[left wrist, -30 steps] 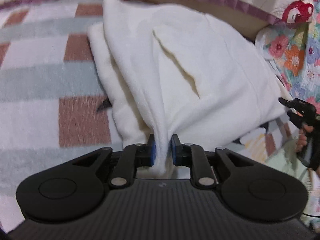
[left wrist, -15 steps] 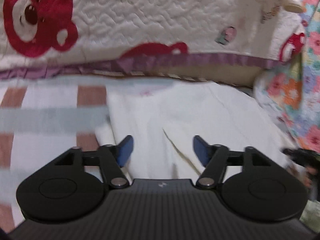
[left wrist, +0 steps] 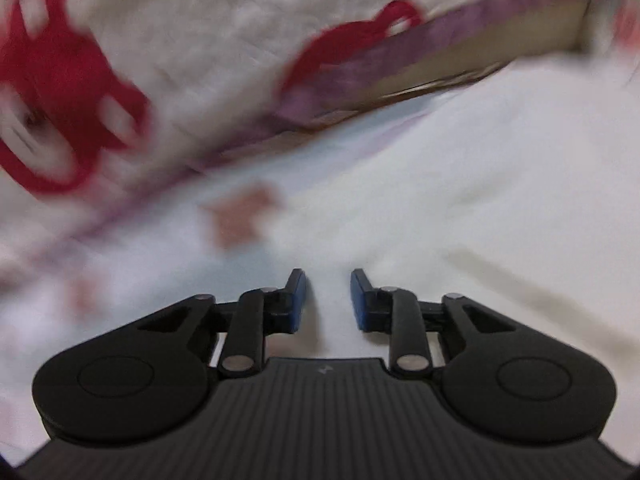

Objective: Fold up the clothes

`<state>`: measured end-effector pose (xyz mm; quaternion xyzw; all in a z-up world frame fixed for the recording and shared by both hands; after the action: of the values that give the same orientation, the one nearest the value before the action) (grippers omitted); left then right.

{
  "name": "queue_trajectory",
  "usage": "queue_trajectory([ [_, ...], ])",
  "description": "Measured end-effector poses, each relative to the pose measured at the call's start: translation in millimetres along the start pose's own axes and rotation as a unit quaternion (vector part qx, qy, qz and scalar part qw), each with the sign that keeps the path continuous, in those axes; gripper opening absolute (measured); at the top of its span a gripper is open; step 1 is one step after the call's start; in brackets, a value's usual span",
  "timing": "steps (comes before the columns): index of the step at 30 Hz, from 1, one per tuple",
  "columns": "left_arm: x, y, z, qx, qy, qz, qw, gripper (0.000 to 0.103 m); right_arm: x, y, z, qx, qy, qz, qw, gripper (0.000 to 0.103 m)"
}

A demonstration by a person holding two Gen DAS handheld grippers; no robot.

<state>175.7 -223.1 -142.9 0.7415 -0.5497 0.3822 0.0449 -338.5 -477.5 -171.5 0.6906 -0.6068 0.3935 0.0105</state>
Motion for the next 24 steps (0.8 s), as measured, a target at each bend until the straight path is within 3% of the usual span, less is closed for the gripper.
queue_trajectory([
  [1,0.5,-7.1,-1.1,0.006,-0.009,-0.025,0.9996,0.030,-1.0,-1.2,0.3,-0.003,-0.001,-0.005,1.000,0.031],
  [2,1.7,-15.4,-5.1,-0.011,-0.014,-0.062,0.9979,0.030,-1.9,-2.3,0.5,-0.006,-0.001,-0.010,1.000,0.033],
  [4,9.8,-19.0,-25.4,-0.044,0.016,-0.093,0.9946,0.031,-2.1,-1.5,0.2,-0.005,-0.006,-0.008,1.000,0.038],
  [6,24.6,2.7,-45.1,-0.054,0.052,-0.045,0.9962,0.035,-2.2,2.1,0.0,-0.002,-0.013,0.000,1.000,0.042],
  [8,41.1,31.4,-62.0,-0.097,0.079,-0.004,0.9921,0.039,-2.3,7.9,0.8,0.006,-0.021,0.007,1.000,0.051],
  [10,56.5,61.1,-76.7,-0.172,0.094,0.005,0.9806,0.042,-2.3,14.6,2.3,0.017,-0.030,0.014,0.999,0.054],
  [12,66.5,97.7,-92.4,-0.251,0.096,0.016,0.9630,0.042,-1.4,21.4,1.6,0.029,-0.026,0.045,0.998,0.055],
  [15,70.0,153.4,-101.9,-0.318,0.085,0.060,0.9425,0.042,-8.5,29.2,2.0,0.068,-0.018,0.111,0.991,0.055],
  [17,67.4,185.1,-98.2,-0.325,0.072,0.098,0.9379,0.043,-15.9,29.0,4.1,0.096,-0.011,0.158,0.983,0.056],
  [19,62.9,206.5,-85.9,-0.315,0.039,0.109,0.9421,0.043,-23.2,28.9,6.1,0.125,-0.003,0.203,0.971,0.061],
  [22,56.1,211.1,-73.8,-0.321,0.007,0.077,0.9438,0.043,-32.7,25.7,14.3,0.164,0.002,0.257,0.952,0.063],
  [24,51.6,211.3,-72.4,-0.323,0.003,0.070,0.9438,0.043,-31.8,19.9,19.0,0.155,0.007,0.256,0.954,0.063],
])
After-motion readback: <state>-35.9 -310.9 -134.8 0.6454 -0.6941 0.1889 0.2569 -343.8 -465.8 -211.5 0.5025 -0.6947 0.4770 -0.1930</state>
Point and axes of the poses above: each gripper's, at about its wrist camera, not at the fingertips, and z roughly the way its jaws point, y to its right, x to its top, the point moved 2 cm from there along z, roughly the way its jaws point, and after that the axes turned 5 degrees about z, right-handed, at the moved point
